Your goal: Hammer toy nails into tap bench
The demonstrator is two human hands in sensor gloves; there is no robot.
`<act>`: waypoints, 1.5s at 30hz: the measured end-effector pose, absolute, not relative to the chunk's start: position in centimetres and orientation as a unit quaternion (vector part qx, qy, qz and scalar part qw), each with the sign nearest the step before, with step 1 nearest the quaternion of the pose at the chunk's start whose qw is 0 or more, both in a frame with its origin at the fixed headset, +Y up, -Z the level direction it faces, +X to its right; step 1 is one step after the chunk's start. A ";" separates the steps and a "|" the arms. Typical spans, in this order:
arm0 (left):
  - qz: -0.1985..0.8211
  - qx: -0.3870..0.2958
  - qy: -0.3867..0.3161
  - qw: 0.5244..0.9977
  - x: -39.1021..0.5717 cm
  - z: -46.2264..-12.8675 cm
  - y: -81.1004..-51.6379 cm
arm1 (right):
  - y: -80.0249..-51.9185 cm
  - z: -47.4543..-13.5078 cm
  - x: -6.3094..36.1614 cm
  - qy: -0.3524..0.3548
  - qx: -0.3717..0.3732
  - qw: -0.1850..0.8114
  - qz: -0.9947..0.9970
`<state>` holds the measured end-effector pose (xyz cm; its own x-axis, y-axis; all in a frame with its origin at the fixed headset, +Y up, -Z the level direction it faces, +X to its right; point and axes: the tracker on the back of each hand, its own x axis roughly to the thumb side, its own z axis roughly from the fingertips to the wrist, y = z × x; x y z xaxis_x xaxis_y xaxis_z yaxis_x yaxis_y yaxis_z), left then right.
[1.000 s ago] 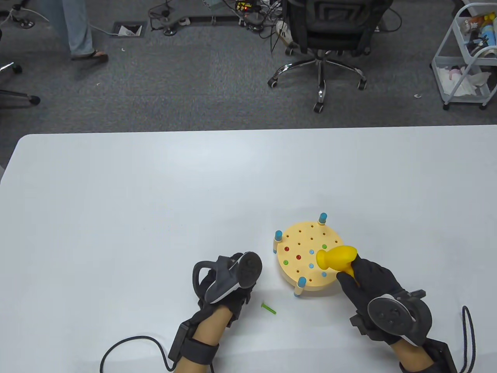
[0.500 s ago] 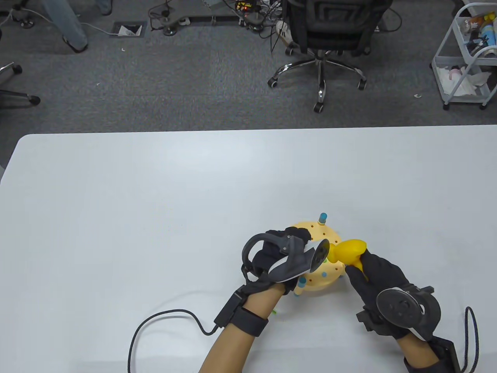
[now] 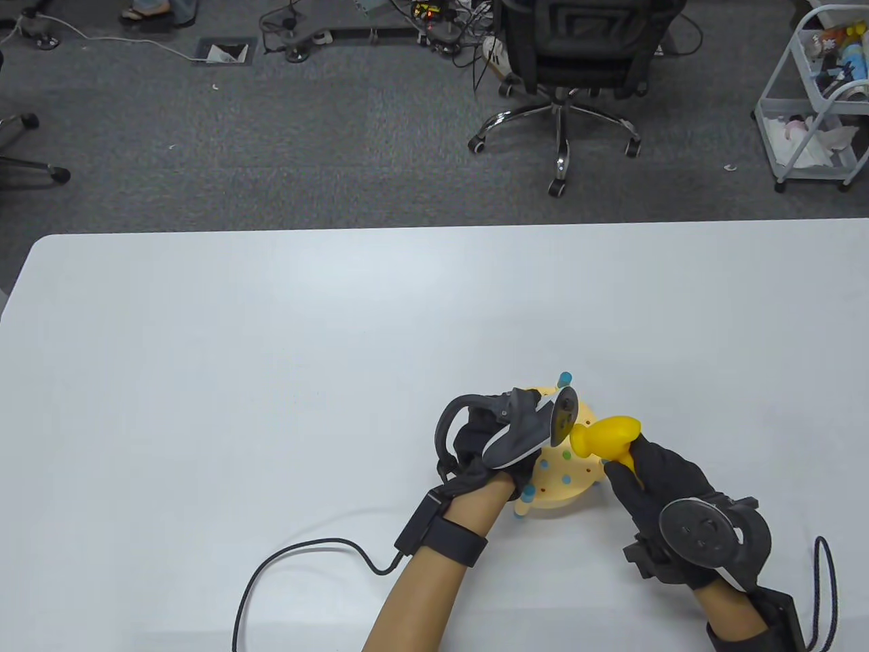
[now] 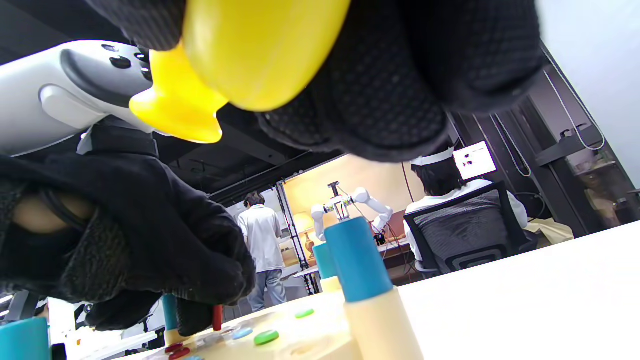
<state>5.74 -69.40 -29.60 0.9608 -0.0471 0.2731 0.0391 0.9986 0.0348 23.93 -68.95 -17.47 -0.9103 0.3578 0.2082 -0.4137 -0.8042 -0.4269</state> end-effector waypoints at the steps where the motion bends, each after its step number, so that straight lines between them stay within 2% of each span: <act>1: -0.014 0.010 -0.138 0.990 5.8 -29.7 -69.4 | -69.0 -17.5 23.9 -0.237 0.059 0.203 0.948; 19: -0.030 0.014 -0.139 0.990 5.5 -29.3 -70.0 | -69.0 -17.4 23.6 -0.229 0.065 0.203 0.950; 23: 0.007 0.084 -0.139 0.987 3.8 -27.8 -67.6 | -69.0 -17.4 23.7 -0.231 0.064 0.203 0.949; 26: 0.029 0.133 -0.104 0.985 1.2 -27.7 -66.4 | -69.0 -17.4 23.8 -0.231 0.059 0.206 0.949; 31: 0.106 0.060 -0.077 0.990 -1.8 -29.6 -69.9 | -69.2 -17.5 23.4 -0.229 0.061 0.198 0.951; 37: 0.172 0.027 -0.100 0.980 -2.5 -30.3 -73.3 | -69.5 -17.8 22.8 -0.218 0.069 0.185 0.956; 42: 0.182 0.032 -0.117 0.976 -2.6 -30.3 -73.8 | -68.8 -19.0 20.6 -0.204 0.083 0.068 0.973; 45: 0.186 0.036 -0.119 0.975 -2.7 -30.3 -74.0 | -67.6 -20.6 17.3 -0.221 0.099 -0.086 0.966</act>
<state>-2.68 -73.99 -30.31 0.9025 0.3535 0.2460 -0.3707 0.9284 0.0258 17.28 -67.59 -20.55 -0.9657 -0.2103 0.1526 0.1231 -0.8876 -0.4438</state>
